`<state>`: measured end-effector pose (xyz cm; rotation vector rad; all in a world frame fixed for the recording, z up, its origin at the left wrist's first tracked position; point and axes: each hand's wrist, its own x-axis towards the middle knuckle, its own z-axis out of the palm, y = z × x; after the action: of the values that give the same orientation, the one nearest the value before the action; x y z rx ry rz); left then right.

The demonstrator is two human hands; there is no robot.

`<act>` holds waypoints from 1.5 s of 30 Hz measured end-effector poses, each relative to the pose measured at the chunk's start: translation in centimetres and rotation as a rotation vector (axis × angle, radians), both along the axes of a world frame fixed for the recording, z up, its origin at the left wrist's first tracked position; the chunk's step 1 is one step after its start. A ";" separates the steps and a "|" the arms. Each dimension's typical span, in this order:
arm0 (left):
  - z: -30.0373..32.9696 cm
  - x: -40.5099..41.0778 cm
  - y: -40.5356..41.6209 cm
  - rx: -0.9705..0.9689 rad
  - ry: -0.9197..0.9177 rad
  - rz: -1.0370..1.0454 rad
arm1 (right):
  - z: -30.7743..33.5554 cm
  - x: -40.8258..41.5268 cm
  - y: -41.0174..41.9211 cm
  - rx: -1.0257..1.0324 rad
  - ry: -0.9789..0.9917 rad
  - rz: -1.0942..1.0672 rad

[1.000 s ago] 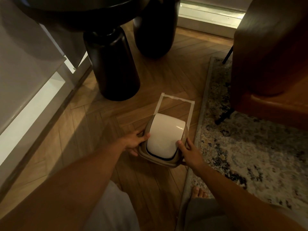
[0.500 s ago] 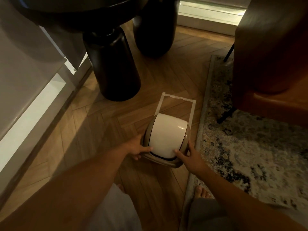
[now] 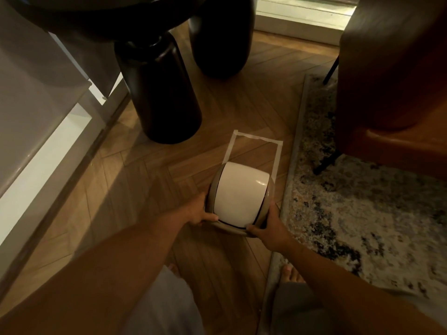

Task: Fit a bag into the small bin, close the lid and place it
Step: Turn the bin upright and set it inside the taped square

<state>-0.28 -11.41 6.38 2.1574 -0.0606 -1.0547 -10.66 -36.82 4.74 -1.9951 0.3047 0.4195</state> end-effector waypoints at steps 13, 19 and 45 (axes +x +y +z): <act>0.9 -0.2 0.0 0.035 -0.227 -0.184 | 1.3 0.6 -0.8 -0.087 -0.195 0.028; -0.6 -0.3 0.3 0.059 -0.222 -0.160 | 0.3 0.7 -1.8 -0.082 -0.149 0.115; -2.5 -1.9 -0.8 -0.180 -0.333 -0.015 | -1.6 -1.8 1.3 0.020 -0.233 -0.112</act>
<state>-2.14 -12.17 3.84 2.1470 -0.3149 -0.6604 -12.46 -35.55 3.15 -1.9737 0.2623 0.1171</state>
